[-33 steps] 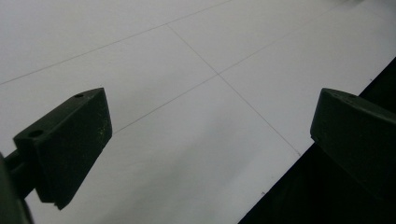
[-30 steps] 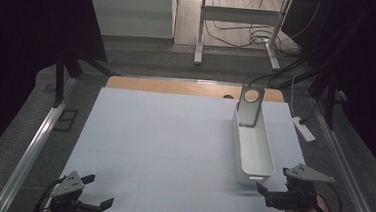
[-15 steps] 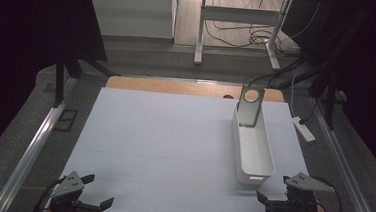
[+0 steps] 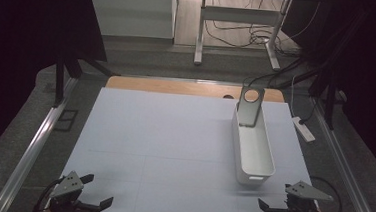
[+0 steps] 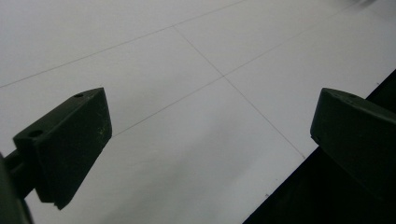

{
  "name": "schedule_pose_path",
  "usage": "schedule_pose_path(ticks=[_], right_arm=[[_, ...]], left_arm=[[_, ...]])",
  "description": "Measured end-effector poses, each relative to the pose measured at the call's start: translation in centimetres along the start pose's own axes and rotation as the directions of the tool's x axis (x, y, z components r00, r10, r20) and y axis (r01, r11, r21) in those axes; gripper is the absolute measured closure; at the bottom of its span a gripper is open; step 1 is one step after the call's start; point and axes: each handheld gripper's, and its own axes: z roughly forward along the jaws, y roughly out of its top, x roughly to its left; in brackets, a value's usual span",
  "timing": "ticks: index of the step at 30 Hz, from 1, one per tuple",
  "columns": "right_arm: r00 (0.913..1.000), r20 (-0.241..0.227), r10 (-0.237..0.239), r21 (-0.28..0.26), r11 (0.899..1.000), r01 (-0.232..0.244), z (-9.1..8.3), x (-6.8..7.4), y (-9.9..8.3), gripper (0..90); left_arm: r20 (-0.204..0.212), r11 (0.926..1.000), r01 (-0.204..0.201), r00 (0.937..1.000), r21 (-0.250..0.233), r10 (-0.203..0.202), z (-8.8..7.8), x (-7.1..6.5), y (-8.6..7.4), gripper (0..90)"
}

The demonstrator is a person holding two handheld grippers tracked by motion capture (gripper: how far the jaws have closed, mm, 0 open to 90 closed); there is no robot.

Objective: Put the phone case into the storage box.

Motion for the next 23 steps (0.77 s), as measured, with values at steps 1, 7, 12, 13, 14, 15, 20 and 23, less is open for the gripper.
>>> schedule_pose_path(ticks=[1,7,12,13,14,15,20,23], right_arm=[[1.0,0.0,0.003,0.004,1.0,-0.003,0.04,0.04,-0.11,0.0],[1.0,0.008,0.003,0.022,1.0,-0.004,0.22,0.07,-0.61,0.0],[0.9997,0.026,0.006,0.026,1.0,-0.007,0.25,-0.03,-0.85,0.0],[0.9996,0.029,0.004,0.028,1.0,-0.005,0.28,-0.02,-0.87,0.0],[0.9994,0.035,0.002,0.035,0.999,-0.003,0.35,0.01,-0.86,0.0],[0.9992,0.039,0.003,0.037,0.999,-0.004,0.4,0.04,-0.85,0.0],[0.9986,0.053,-0.001,0.057,0.998,-0.002,0.62,0.12,-0.82,0.0],[0.9981,0.06,-0.007,0.073,0.997,0.003,0.73,0.16,-0.83,0.0]], left_arm=[[0.0,1.0,0.0,1.0,0.0,0.0,0.0,-0.01,-0.01,0.0],[-0.001,1.0,-0.001,1.0,-0.002,0.001,-0.01,-0.01,-0.02,0.0],[-0.001,1.0,-0.002,1.0,-0.001,0.002,-0.02,-0.04,-0.03,0.0],[-0.002,1.0,-0.002,1.0,-0.002,0.002,-0.01,-0.04,-0.03,0.0],[-0.002,1.0,-0.002,1.0,-0.001,0.002,-0.01,-0.04,-0.03,0.0],[-0.002,1.0,-0.003,1.0,0.0,0.003,-0.01,-0.04,-0.03,0.0],[-0.006,1.0,-0.005,1.0,0.001,0.005,0.0,-0.06,-0.02,0.0],[-0.004,1.0,-0.002,1.0,0.004,0.002,0.08,-0.07,0.05,0.0]])
